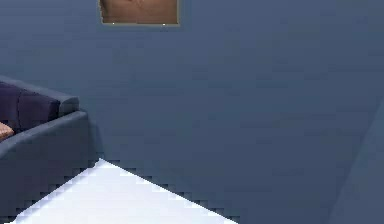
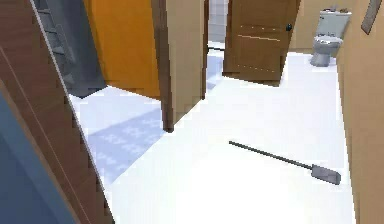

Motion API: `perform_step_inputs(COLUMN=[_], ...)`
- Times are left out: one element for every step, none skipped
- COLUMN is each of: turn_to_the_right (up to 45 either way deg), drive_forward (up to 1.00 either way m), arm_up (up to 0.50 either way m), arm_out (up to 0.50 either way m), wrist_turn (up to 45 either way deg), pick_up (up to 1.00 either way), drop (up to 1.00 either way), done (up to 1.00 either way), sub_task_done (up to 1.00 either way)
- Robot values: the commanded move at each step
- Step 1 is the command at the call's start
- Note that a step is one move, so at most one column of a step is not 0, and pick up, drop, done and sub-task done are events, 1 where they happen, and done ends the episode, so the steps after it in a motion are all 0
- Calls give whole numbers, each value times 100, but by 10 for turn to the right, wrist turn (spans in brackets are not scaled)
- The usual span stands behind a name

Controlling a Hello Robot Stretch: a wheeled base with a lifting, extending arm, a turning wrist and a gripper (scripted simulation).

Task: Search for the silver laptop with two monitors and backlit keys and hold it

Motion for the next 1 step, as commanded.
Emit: perform_step_inputs(turn_to_the_right=[60], drive_forward=[0], arm_up=[0], arm_out=[0], wrist_turn=[0], pick_up=[0], drop=[0], done=[0], sub_task_done=[0])
